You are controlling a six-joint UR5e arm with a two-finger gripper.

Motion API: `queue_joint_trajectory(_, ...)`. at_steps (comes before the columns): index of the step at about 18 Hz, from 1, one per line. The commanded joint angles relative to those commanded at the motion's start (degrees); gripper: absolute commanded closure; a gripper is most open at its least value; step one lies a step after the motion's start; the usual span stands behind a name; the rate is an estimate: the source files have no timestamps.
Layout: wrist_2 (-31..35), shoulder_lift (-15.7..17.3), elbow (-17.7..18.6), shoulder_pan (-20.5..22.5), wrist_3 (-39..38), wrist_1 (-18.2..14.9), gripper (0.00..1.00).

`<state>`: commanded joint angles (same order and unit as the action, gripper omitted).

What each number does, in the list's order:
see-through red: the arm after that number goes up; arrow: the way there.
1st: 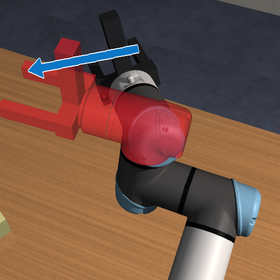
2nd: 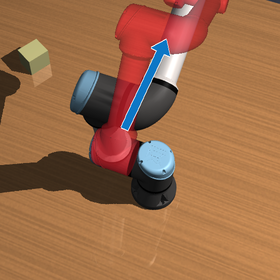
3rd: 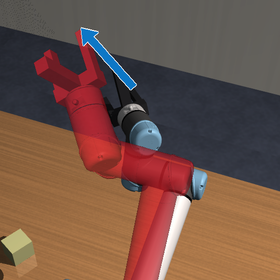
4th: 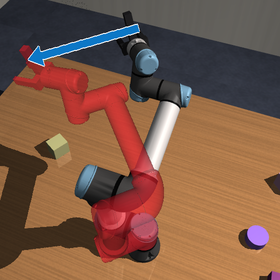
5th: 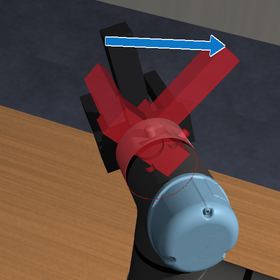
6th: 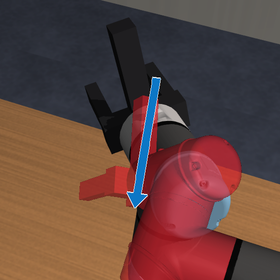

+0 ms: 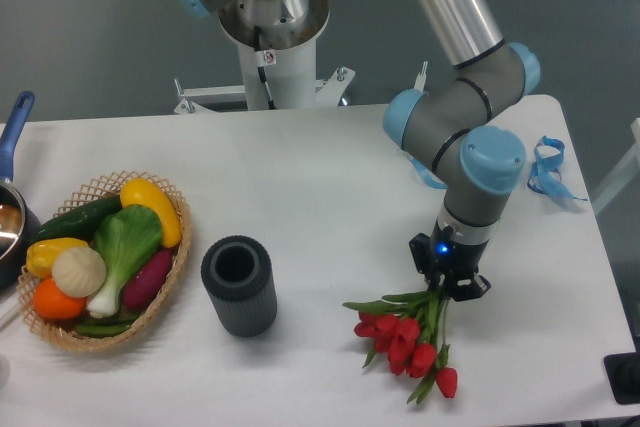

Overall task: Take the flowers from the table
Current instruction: 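Lift the grasped tulip bunch up off the table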

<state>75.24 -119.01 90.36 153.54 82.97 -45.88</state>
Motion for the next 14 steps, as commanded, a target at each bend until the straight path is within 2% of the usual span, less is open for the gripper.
queue_joint_trajectory(2, -6.91, 2.20, -1.05, 1.40, -0.78, 0.00, 0.97)
queue_joint_trajectory(5, -21.85, 5.71, -1.50, 3.86, -6.49, 0.00, 0.97)
queue_joint_trajectory(8, -33.90, 7.04, -1.50, 5.71, -9.57, -0.17, 0.97)
queue_joint_trajectory(11, -40.86, 9.85, -0.97, 7.29, -12.65, -0.35, 0.97)
queue_joint_trajectory(14, -43.25, 11.52, -0.45, 8.78, -14.76, -0.35, 0.97)
